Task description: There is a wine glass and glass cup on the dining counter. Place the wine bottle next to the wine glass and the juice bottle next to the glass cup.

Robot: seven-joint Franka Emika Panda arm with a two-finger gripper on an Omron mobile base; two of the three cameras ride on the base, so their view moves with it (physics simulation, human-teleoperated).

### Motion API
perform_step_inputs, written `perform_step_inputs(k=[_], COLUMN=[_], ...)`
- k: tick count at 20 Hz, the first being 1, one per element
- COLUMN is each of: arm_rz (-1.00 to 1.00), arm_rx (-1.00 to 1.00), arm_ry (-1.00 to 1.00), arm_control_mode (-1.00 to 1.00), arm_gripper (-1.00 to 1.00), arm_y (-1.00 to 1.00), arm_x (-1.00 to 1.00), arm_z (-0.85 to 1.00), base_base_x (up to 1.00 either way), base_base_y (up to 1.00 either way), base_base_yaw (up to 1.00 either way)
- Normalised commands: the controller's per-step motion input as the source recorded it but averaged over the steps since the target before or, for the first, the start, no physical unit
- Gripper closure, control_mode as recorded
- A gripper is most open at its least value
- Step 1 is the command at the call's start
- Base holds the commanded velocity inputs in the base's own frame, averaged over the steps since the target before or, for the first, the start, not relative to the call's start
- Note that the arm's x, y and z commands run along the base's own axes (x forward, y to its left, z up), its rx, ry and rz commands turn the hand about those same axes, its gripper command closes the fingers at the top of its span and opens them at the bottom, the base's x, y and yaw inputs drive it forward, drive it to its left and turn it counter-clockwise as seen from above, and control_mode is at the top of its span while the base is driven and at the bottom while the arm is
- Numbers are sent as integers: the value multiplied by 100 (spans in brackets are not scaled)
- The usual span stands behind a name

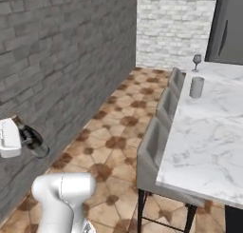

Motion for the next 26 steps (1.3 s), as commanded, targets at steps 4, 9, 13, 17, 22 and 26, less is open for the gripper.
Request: perform_step_inputs(k=[4, 9, 13, 17, 22, 26], arm_rz=[0, 0, 0, 0, 0, 0], arm_rx=[0, 0, 0, 0, 0, 0], arm_ry=[0, 0, 0, 0, 0, 0], arm_control_mode=[100, 100, 100, 100, 100, 100], arm_gripper=[100, 100, 100, 100, 100, 100], arm_y=[0, 0, 0, 0, 0, 0], arm_x=[0, 0, 0, 0, 0, 0], arm_z=[0, 0, 0, 0, 0, 0], base_base_x=[71, 79, 81, 85, 86, 85], base_base_y=[46, 42, 38, 35, 34, 34], base_base_yaw=[-23, -16, -16, -16, -17, -17])
